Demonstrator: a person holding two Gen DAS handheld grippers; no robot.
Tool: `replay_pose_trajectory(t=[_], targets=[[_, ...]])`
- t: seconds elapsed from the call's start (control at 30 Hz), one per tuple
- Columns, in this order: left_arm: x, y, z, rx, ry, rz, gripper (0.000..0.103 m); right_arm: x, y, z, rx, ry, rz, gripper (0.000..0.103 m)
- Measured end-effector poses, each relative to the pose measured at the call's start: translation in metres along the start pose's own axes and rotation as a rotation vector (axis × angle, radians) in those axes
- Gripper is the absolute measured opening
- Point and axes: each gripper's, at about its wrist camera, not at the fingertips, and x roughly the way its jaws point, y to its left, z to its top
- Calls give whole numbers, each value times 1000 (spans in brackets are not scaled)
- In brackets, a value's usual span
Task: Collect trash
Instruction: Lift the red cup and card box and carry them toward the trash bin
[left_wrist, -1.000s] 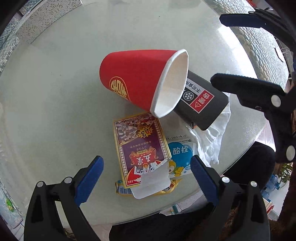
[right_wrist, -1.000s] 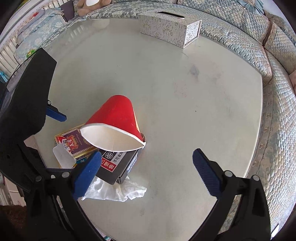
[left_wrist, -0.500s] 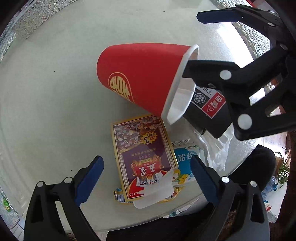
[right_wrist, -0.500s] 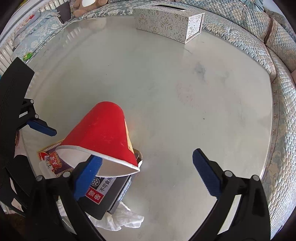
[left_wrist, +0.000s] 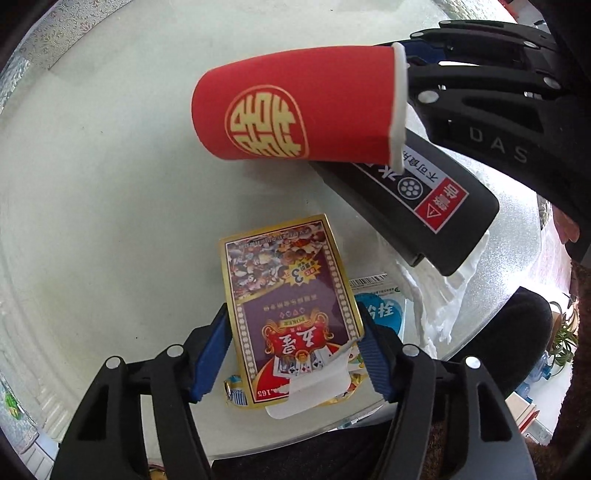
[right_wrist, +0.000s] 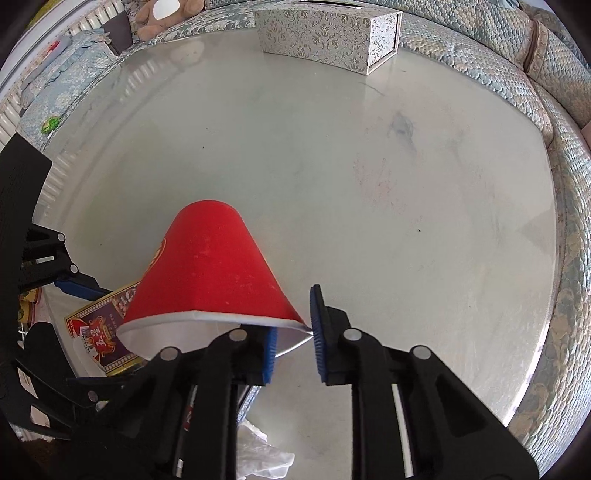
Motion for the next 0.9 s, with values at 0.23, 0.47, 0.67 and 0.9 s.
replay_pose_trajectory(t=[0.23, 0.47, 0.67, 0.9], targets=[[-3, 5, -4, -15, -26, -8, 62, -6, 3, 0, -2, -16, -20, 5], [-19, 6, -9, -58, -51, 3, 62, -17, 4, 2, 3, -45, -50, 5], [-34, 8, -20, -83, -81, 7, 62, -38, 3, 4, 6, -73, -90, 5], [-69, -1, -43, -100, -140, 24, 62, -78, 10, -1, 5, -103, -143, 5]])
